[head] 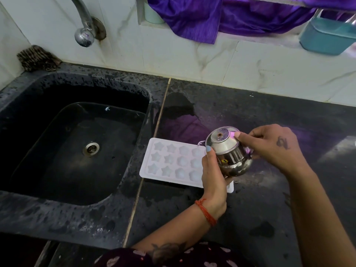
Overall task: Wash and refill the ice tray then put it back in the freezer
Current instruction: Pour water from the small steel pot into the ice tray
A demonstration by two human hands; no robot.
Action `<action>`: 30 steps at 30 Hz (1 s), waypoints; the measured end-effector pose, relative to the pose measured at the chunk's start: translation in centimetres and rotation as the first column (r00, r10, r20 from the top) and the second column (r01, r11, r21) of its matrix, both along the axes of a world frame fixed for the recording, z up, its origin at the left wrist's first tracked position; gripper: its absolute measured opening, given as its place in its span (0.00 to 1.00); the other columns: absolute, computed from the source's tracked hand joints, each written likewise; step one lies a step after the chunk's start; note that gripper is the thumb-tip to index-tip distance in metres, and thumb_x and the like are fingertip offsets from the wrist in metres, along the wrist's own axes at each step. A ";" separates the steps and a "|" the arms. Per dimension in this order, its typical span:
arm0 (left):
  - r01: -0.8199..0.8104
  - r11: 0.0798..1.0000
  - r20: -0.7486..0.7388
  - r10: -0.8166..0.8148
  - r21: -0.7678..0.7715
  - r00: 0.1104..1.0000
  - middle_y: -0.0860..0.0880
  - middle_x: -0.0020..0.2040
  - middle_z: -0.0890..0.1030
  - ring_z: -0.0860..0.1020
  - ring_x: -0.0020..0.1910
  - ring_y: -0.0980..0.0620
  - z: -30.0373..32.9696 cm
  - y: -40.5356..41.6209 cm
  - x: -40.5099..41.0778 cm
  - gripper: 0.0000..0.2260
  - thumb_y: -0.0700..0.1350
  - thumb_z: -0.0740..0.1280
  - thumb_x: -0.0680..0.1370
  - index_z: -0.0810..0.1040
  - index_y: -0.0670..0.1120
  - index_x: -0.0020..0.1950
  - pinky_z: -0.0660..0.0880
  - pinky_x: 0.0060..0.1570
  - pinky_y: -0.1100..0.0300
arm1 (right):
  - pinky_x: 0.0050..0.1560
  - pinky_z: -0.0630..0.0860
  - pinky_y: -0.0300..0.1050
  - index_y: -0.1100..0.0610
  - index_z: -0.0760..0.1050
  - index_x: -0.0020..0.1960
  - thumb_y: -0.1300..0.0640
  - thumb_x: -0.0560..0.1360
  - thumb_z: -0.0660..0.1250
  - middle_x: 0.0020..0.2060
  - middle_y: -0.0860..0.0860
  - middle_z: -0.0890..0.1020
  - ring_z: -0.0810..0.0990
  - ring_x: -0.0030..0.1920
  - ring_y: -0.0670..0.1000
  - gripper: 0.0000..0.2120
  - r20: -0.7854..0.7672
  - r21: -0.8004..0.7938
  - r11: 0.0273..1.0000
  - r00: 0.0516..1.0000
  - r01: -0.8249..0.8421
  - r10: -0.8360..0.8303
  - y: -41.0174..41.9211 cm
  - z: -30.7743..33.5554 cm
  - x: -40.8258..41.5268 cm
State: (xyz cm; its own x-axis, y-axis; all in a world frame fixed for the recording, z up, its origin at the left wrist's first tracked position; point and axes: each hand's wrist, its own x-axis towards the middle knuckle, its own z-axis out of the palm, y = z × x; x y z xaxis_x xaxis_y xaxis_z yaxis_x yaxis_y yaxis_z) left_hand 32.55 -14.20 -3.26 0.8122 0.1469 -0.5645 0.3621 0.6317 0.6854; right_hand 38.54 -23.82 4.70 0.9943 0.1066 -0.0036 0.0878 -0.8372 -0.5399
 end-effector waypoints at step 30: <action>0.019 0.992 0.059 -0.026 0.123 0.998 0.52 0.58 0.78 0.77 0.58 0.51 0.6 -1.8 0.1 0.15 0.63 0.54 0.78 0.71 0.58 0.59 0.75 0.61 0.48 | 0.42 0.83 0.48 0.59 0.82 0.35 0.48 0.71 0.71 0.32 0.57 0.84 0.84 0.38 0.56 0.14 -0.179 0.367 0.921 0.982 0.131 -0.068 -3.0 -0.7 -0.6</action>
State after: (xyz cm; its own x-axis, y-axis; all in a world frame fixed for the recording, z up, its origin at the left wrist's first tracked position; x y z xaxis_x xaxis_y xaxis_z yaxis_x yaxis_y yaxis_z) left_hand 32.65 -16.02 -2.64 0.8483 0.1929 -0.4931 0.3307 0.5343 0.7779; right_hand 37.90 -26.79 3.98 0.9894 0.0321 -0.1418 -0.0985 -0.5696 -0.8160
